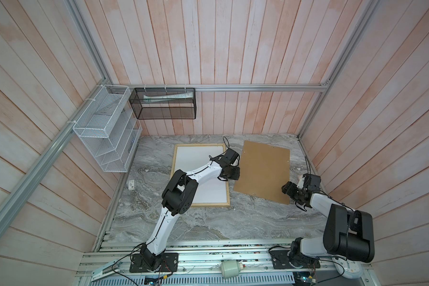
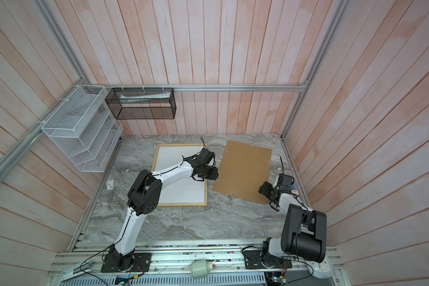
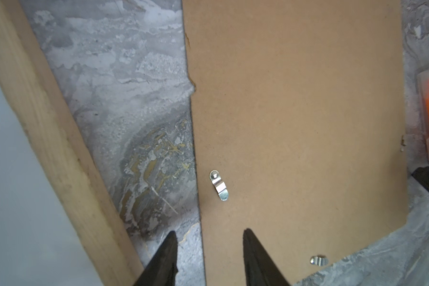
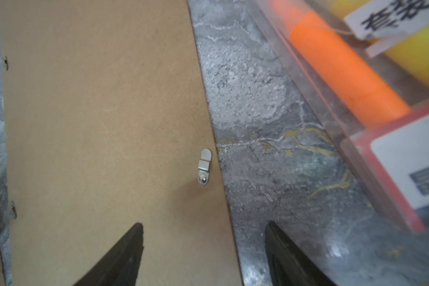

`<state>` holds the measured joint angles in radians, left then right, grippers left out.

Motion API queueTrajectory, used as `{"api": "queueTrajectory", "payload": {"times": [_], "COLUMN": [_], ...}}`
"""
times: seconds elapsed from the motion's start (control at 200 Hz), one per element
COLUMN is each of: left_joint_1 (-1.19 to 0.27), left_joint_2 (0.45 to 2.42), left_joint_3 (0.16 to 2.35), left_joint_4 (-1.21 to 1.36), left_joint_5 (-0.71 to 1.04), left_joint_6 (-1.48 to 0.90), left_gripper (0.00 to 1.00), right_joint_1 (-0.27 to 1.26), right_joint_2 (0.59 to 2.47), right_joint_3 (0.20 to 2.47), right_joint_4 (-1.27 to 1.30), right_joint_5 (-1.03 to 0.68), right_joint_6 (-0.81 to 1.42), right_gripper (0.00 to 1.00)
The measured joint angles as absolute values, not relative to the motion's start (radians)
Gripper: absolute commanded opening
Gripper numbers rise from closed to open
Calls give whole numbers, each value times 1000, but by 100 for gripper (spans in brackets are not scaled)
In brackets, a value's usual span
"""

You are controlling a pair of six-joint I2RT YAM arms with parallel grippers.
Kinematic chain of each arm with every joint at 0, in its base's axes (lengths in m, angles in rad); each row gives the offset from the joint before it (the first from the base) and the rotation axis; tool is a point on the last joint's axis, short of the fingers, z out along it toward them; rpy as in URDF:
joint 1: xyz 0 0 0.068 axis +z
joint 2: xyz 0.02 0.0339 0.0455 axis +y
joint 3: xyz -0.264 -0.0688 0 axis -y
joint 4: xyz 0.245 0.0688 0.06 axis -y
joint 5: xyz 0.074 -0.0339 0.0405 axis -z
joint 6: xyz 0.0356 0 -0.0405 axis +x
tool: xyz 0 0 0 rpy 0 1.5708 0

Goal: Put the photo into the frame

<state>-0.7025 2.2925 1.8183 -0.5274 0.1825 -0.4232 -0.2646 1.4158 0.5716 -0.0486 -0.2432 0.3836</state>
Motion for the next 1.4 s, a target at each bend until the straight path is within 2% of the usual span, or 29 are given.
{"api": "queueTrajectory", "payload": {"times": [0.895, 1.401], "left_joint_1": [-713, -701], "left_joint_2": [2372, 2301], "left_joint_3": [1898, 1797], "left_joint_4": [-533, -475], "left_joint_5": [287, 314], "left_joint_6": [-436, -450], "left_gripper": [45, 45], "right_joint_1": [-283, -291], "right_joint_2": [1458, 1470], "right_joint_3": [570, 550], "right_joint_4": [38, 106], "right_joint_5": [-368, -422], "right_joint_6": [376, 392], "right_gripper": [76, 75]}}
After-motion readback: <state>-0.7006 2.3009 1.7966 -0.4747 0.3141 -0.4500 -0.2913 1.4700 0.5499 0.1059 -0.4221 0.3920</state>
